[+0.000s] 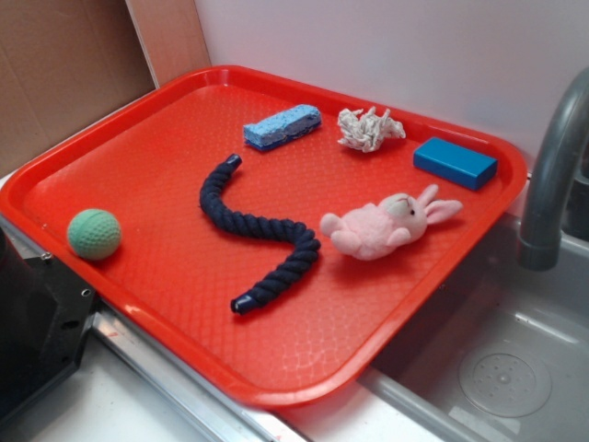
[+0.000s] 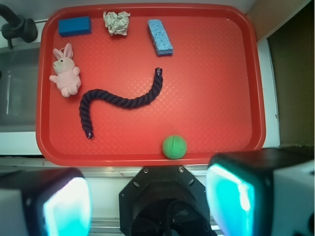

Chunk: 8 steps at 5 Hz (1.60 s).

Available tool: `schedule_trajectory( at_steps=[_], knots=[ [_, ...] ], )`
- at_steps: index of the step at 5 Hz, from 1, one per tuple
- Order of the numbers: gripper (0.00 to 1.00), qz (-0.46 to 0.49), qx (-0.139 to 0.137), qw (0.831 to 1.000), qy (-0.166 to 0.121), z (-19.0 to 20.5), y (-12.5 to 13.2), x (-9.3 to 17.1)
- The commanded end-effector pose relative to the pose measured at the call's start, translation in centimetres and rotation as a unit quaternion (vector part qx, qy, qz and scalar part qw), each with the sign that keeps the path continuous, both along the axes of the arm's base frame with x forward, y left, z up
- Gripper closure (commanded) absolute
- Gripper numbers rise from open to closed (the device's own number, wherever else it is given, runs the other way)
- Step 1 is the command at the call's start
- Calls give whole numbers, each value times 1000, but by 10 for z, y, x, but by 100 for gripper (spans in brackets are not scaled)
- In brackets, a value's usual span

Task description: Grab the blue block.

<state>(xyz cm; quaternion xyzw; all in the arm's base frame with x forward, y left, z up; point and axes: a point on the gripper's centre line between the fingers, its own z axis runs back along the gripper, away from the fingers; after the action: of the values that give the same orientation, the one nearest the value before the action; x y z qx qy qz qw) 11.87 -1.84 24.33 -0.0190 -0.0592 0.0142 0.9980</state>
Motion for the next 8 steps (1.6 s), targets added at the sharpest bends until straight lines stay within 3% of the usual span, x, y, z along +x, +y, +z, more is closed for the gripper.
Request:
schedule_trajectory(
  at_steps=[1,2,3,6,7,8],
  knots=[
    [0,0,0,1000,0,0,0,0],
    [0,59,16,998,-18,-30,-22,47],
    [0,183,-21,982,-39,-48,-52,20],
    [0,183,-21,982,-39,-48,-52,20],
    [0,233,-7,970,-67,-56,-47,45],
    [0,239,-10,965,-107,-94,-61,95]
  ],
)
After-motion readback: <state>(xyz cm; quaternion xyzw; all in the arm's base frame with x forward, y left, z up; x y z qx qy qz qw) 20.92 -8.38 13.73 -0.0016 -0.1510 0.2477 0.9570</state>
